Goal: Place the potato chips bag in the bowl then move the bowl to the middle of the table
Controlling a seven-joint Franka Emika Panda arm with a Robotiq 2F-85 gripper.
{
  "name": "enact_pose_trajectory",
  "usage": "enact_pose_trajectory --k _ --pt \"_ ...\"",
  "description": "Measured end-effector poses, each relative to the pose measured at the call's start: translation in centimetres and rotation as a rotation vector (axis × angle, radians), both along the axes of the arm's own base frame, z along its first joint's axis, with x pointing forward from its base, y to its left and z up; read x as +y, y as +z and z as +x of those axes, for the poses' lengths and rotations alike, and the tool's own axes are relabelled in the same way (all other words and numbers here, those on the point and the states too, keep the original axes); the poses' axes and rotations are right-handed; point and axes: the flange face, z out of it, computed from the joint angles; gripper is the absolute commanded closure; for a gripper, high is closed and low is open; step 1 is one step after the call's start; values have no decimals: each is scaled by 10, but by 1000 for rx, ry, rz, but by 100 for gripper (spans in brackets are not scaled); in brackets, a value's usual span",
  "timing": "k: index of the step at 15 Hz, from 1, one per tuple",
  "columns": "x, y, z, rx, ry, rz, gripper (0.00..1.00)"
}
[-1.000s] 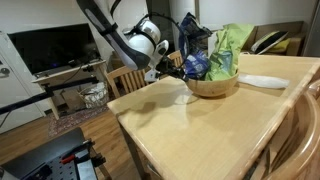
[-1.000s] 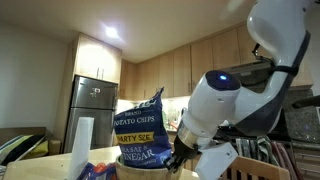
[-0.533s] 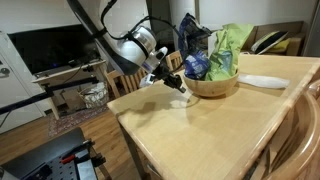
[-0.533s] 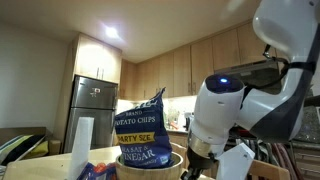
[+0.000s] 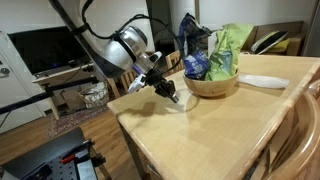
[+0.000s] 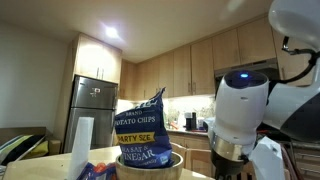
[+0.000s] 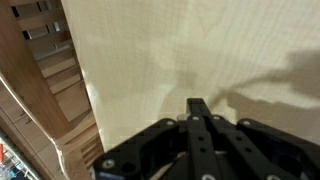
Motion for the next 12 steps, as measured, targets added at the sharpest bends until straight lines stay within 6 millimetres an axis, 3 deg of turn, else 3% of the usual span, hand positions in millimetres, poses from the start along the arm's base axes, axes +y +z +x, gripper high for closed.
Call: enact_pose_trajectory --k 4,12 --pt "-1 33 -25 -4 53 -11 100" --pt "19 132 -61 -157 167 92 100"
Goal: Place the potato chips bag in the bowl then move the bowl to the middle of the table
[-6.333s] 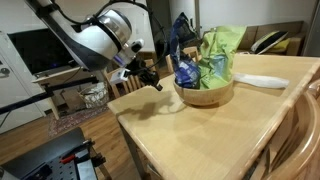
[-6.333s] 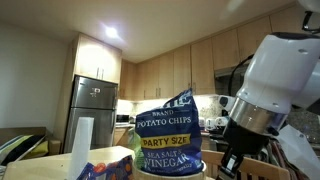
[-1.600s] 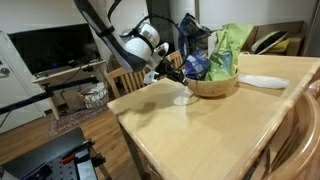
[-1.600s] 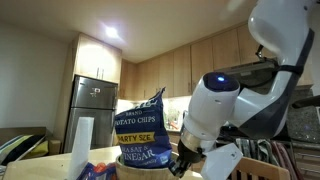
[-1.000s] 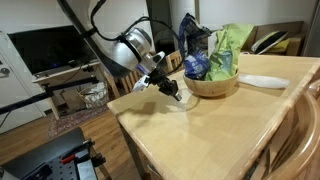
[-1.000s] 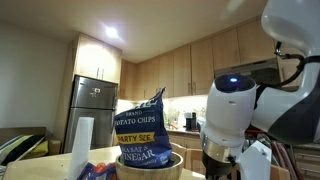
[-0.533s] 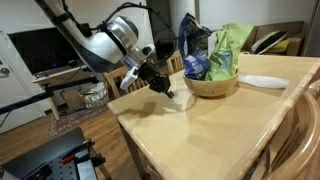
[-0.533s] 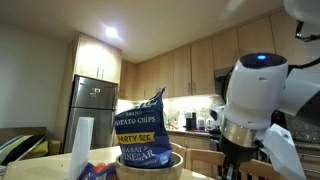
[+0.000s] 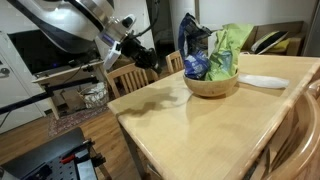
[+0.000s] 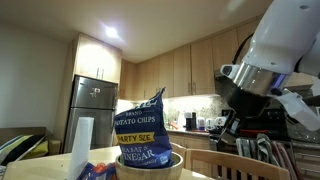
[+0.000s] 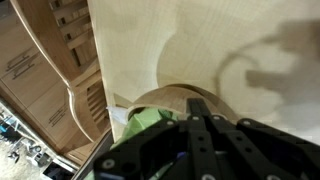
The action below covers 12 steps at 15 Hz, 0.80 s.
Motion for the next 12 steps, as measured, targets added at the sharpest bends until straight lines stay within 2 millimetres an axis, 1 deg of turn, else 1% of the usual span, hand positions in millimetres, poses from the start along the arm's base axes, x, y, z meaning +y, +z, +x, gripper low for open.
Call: enact_pose_trajectory --k 3,5,12 --pt "18 22 -12 -37 44 48 100" --pt "27 31 -18 -54 64 73 99" --pt "25 26 -17 -43 57 72 99"
